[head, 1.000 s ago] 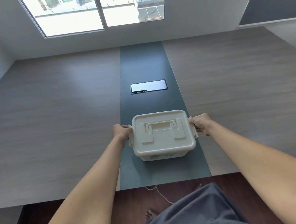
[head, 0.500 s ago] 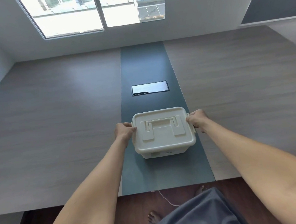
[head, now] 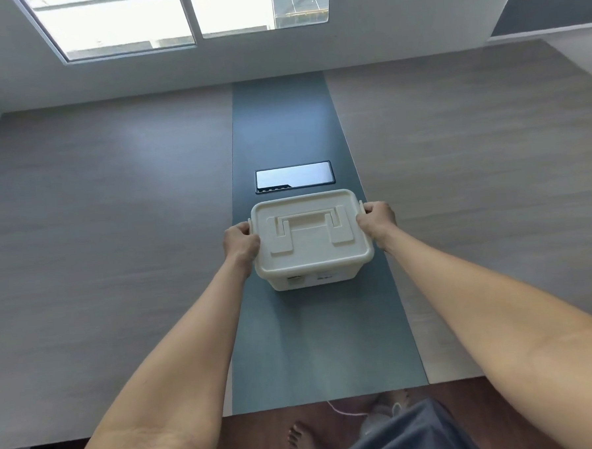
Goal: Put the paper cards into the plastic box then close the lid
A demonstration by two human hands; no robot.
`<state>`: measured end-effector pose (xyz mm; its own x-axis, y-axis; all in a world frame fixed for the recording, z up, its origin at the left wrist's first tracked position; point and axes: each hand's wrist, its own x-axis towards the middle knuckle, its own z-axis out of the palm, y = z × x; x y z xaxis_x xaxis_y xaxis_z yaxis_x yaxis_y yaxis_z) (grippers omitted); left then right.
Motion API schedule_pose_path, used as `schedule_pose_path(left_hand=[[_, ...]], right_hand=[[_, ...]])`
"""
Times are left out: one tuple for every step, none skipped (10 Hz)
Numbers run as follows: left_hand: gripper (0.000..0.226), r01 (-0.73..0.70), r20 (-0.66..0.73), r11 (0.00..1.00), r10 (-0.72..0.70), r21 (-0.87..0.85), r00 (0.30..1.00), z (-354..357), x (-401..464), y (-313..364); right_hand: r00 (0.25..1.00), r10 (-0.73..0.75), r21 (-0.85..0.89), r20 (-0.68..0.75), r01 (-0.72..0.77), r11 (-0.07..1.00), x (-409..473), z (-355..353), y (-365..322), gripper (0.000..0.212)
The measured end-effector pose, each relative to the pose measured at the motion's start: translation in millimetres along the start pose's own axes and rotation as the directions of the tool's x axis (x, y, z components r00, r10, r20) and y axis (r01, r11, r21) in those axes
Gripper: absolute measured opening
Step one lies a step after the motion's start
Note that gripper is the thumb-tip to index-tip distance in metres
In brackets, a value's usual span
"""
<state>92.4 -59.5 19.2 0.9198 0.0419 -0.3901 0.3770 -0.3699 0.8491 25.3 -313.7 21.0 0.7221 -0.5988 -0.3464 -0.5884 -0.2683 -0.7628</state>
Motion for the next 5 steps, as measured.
schedule_pose_path(left_hand=[[0.028, -0.006, 0.0, 1.0, 0.006, 0.01, 1.0, 0, 15, 3], [0.02, -0.008, 0.016, 1.0, 0.008, -0.002, 1.0, -1, 28, 0], [0.02, -0.023, 0.023, 1.0, 0.023, -0.002, 0.999, -3, 35, 0], [0.021, -0.111, -0.005, 0.994, 0.111, -0.007, 0.994, -3, 34, -6], [0.044, -0.156, -0.179, 0.983, 0.172, 0.097, 0.969, -4, 25, -18]], right_hand=[[1.0, -0.027, -0.021, 0.012, 0.027, 0.999, 9, 5, -9, 0.021], [0.996, -0.083, -0.07, 0.027, 0.085, 0.994, 19, 5, -12, 0.018], [0.99, -0.134, -0.065, 0.043, 0.136, 0.989, 25, 4, -9, 0.019], [0.985, -0.167, -0.011, 0.035, 0.168, 0.986, 24, 2, 4, 0.033], [0.989, -0.135, 0.038, -0.055, 0.137, 0.99, 17, -2, 25, 0.045]])
